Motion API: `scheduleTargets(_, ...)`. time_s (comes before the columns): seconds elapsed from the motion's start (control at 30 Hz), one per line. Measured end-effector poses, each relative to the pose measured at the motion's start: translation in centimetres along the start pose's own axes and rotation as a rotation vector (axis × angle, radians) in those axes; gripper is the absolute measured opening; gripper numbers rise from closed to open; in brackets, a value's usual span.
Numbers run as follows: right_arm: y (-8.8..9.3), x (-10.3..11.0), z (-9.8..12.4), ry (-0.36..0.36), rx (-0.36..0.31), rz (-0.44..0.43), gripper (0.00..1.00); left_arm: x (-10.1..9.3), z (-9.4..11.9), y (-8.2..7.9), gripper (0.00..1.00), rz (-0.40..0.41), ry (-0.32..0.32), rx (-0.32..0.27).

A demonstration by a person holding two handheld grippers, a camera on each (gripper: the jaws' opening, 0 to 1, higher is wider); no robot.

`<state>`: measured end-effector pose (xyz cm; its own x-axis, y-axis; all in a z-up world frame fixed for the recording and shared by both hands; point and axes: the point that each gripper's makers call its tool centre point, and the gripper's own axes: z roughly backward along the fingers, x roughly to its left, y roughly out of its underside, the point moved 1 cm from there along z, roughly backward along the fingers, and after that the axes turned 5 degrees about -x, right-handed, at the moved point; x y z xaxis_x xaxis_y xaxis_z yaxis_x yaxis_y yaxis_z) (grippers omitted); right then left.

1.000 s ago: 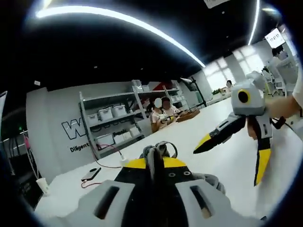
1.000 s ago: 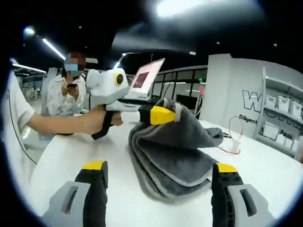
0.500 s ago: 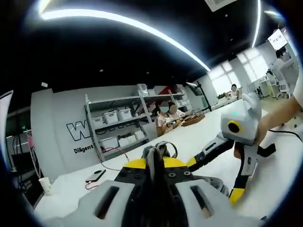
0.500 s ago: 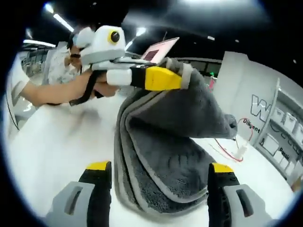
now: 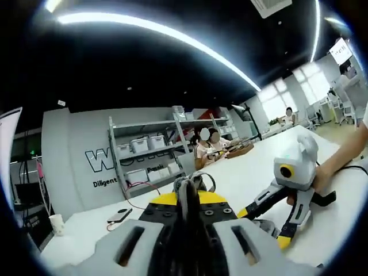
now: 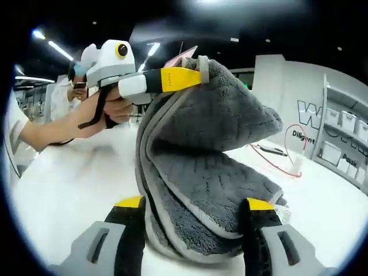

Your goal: Open the folded towel by lifting each exposed corner and separating the folded layers until the towel lies flat within the target outline without major curled edges

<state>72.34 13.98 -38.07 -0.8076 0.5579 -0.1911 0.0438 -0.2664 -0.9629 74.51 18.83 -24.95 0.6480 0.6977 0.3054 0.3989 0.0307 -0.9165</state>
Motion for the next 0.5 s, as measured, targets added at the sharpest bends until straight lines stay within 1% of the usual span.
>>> scheduleTargets(0.1,-0.1,0.0,0.3,0.006,0.009,0.013,0.53,0.2,0.2,-0.1,0.09,0.011,-0.010,-0.006)
scheduleTargets(0.13,0.0,-0.1,0.6,0.017,0.014,0.011,0.51,0.6,0.1,-0.1,0.09,0.015,-0.017,-0.009)
scheduleTargets(0.17,0.0,-0.5,0.6,0.022,0.017,0.010,0.49,0.8,0.1,-0.1,0.09,0.019,-0.021,-0.012)
scheduleTargets(0.2,0.1,-0.9,0.5,0.027,0.019,0.009,0.48,0.9,0.1,-0.2,0.09,0.022,-0.025,-0.015)
scheduleTargets(0.4,-0.1,-0.7,1.0,0.042,0.032,0.052,0.42,1.3,0.4,-0.5,0.09,0.039,-0.045,-0.031)
scheduleTargets(0.43,-0.1,-1.0,1.2,0.060,0.039,0.093,0.41,1.4,0.4,-0.5,0.09,0.039,-0.049,-0.033)
scheduleTargets(0.47,-0.1,-1.4,1.4,0.089,0.052,0.127,0.38,1.8,0.6,-0.6,0.10,0.036,-0.064,-0.032)
scheduleTargets(0.5,0.0,-1.4,1.7,0.100,0.072,0.158,0.34,1.9,0.7,-0.6,0.10,0.039,-0.068,-0.032)
